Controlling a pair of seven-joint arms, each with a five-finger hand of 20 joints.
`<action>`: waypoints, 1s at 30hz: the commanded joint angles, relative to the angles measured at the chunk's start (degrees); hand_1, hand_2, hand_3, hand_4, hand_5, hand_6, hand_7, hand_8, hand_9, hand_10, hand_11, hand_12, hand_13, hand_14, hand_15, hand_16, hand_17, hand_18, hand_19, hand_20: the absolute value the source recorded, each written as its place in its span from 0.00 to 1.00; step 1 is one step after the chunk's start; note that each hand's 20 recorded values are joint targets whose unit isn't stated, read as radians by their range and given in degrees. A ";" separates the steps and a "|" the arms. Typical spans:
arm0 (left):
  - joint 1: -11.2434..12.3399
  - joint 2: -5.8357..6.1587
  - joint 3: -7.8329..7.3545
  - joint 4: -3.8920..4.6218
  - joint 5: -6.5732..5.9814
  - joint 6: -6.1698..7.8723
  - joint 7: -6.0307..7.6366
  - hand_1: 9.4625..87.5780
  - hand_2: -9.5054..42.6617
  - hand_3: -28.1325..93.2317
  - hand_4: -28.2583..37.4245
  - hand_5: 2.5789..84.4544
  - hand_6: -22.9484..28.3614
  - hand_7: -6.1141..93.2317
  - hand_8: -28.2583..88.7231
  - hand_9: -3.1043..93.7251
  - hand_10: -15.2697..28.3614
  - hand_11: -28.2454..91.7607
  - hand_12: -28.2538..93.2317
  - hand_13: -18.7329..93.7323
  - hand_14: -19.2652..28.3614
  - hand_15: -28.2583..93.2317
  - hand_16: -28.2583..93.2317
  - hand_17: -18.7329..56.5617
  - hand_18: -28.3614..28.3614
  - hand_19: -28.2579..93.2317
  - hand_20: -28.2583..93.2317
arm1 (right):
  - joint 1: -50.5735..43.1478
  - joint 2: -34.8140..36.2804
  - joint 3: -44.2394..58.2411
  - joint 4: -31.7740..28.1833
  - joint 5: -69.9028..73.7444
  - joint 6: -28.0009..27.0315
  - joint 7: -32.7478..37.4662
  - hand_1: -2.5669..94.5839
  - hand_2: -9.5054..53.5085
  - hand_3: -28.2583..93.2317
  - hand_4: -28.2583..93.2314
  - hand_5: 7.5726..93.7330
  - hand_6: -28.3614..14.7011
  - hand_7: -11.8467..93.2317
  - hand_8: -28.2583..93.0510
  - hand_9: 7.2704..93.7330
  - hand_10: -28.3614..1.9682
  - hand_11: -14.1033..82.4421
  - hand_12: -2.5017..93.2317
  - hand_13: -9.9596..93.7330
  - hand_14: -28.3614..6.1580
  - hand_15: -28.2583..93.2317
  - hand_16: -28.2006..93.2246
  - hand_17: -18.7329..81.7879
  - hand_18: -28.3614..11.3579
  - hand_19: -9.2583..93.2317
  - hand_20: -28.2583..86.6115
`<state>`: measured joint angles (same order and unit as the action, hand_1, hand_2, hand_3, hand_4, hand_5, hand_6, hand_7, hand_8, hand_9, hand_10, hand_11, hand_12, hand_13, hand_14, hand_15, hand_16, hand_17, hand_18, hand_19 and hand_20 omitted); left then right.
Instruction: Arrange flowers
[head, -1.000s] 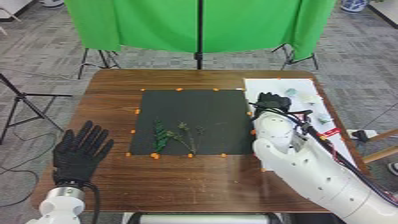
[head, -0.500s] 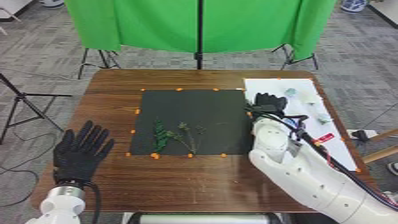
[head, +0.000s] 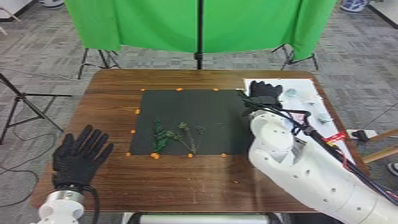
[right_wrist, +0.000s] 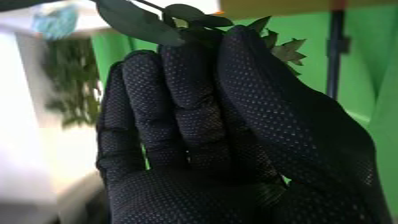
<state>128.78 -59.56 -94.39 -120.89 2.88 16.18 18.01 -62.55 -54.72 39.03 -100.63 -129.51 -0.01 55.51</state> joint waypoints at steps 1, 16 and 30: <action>1.60 1.24 -0.42 -0.49 -0.78 1.73 0.57 0.23 0.46 0.84 0.00 0.48 0.57 0.23 0.15 0.40 0.68 0.42 0.31 0.41 0.69 0.52 0.18 0.19 0.72 0.47 0.34 | -7.21 -5.93 6.76 -7.54 6.24 1.95 5.66 0.66 0.00 0.82 0.04 0.75 0.58 0.47 0.45 0.84 0.47 0.38 0.55 0.58 0.35 0.72 0.53 0.32 0.00 0.71 0.56; 1.74 2.07 -0.26 -0.66 -0.92 1.61 1.28 0.23 0.46 0.84 0.00 0.48 0.57 0.23 0.15 0.40 0.67 0.42 0.31 0.41 0.69 0.52 0.18 0.19 0.72 0.47 0.34 | -14.59 -6.92 4.93 -12.48 5.55 0.31 6.03 0.65 0.00 0.82 0.05 0.73 0.59 0.50 0.43 0.86 0.52 0.45 0.59 0.64 0.42 0.71 0.57 0.36 0.00 0.72 0.57; 0.55 1.60 1.44 0.11 -2.31 2.45 0.88 0.23 0.46 0.84 0.00 0.48 0.58 0.23 0.15 0.40 0.68 0.42 0.31 0.41 0.69 0.52 0.18 0.19 0.72 0.48 0.34 | -16.77 -11.02 5.07 -9.29 3.53 0.42 5.90 0.63 0.00 0.80 0.05 0.72 0.56 0.48 0.41 0.85 0.52 0.47 0.58 0.64 0.37 0.73 0.56 0.38 0.00 0.73 0.58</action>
<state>128.97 -57.64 -93.64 -121.51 2.12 17.59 19.08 -78.23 -64.32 43.79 -109.93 -126.32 0.62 61.46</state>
